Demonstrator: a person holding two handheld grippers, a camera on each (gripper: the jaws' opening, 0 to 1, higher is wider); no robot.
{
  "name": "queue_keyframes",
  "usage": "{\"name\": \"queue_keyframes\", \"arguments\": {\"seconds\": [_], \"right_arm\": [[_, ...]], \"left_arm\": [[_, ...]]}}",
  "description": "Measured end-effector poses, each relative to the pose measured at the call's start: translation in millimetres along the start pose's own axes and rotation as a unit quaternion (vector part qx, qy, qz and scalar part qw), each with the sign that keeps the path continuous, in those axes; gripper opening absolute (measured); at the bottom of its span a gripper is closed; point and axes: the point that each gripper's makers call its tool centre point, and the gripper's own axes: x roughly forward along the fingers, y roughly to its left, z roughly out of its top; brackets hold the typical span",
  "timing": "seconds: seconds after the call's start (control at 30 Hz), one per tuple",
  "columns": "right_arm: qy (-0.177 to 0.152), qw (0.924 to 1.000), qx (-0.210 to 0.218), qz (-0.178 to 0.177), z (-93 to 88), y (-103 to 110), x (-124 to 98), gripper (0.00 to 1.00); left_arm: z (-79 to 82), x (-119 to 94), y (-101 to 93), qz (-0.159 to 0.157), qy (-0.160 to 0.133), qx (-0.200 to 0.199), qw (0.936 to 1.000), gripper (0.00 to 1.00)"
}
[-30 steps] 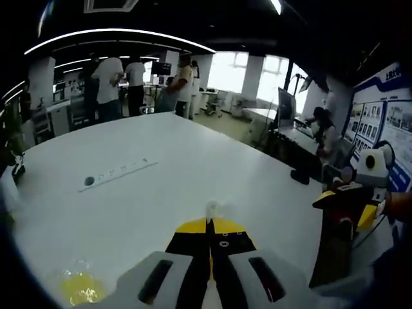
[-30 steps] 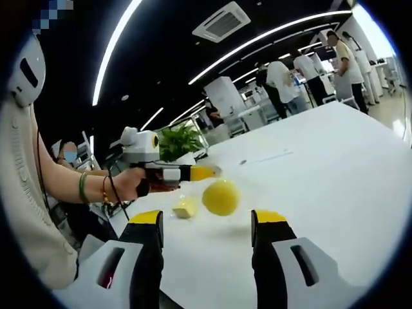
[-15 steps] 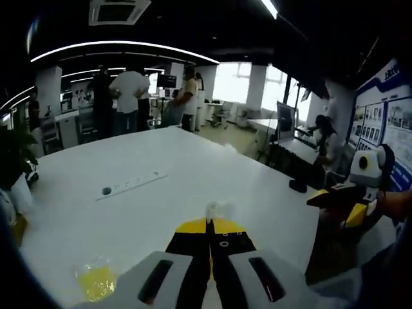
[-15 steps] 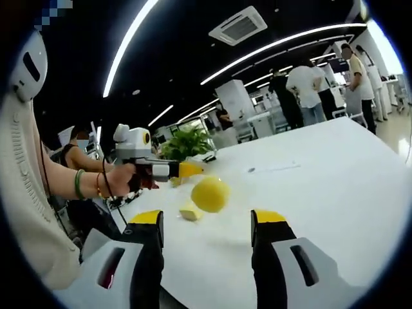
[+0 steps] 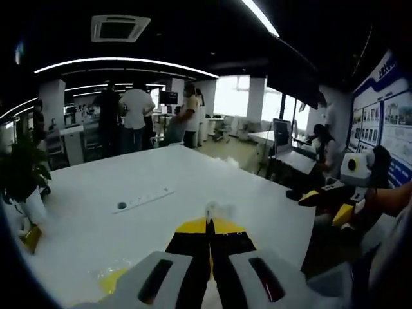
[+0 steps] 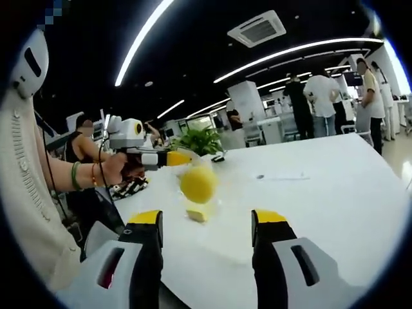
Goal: Compare the silicone blocks by pressing each to a similar depth, holding the contact briefly, and releasing to observe deformation and rebound differences across the visible hardness samples.
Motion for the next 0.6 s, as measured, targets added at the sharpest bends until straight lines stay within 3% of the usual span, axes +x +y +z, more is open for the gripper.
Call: {"name": "queue_keyframes", "arguments": {"seconds": [0.33,0.6], "right_arm": [[0.042,0.9959,-0.073,0.035,14.7,21,6,0.53],[0.095,0.9799,-0.164,0.064,50.2,17,9,0.56]], "left_arm": [[7.4,-42,5.6,-0.014,-0.008,0.013,0.9998,0.0],[19.7,-53,-0.1,-0.05,-0.009,0.026,0.9984,0.0]]}}
